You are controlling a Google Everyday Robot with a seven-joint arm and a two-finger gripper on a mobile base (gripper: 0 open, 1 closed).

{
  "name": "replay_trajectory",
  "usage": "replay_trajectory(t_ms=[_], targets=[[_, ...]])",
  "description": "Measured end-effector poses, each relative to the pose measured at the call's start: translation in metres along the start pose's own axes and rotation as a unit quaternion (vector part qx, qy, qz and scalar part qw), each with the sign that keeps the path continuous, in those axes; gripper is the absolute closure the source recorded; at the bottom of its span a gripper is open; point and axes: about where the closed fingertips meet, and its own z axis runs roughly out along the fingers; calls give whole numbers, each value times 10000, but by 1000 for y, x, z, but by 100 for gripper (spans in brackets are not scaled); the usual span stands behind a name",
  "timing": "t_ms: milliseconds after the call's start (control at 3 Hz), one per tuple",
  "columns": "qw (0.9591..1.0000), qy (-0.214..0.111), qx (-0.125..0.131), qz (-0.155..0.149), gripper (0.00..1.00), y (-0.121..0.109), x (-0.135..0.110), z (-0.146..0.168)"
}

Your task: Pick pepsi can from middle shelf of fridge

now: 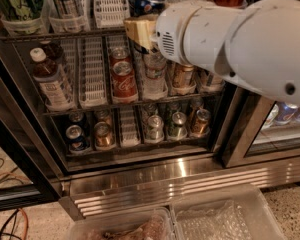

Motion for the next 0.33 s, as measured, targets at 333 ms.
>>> replay_trajectory(t_ms=[333], targets=[[9991,163,-354,155,100,17,16,-9]])
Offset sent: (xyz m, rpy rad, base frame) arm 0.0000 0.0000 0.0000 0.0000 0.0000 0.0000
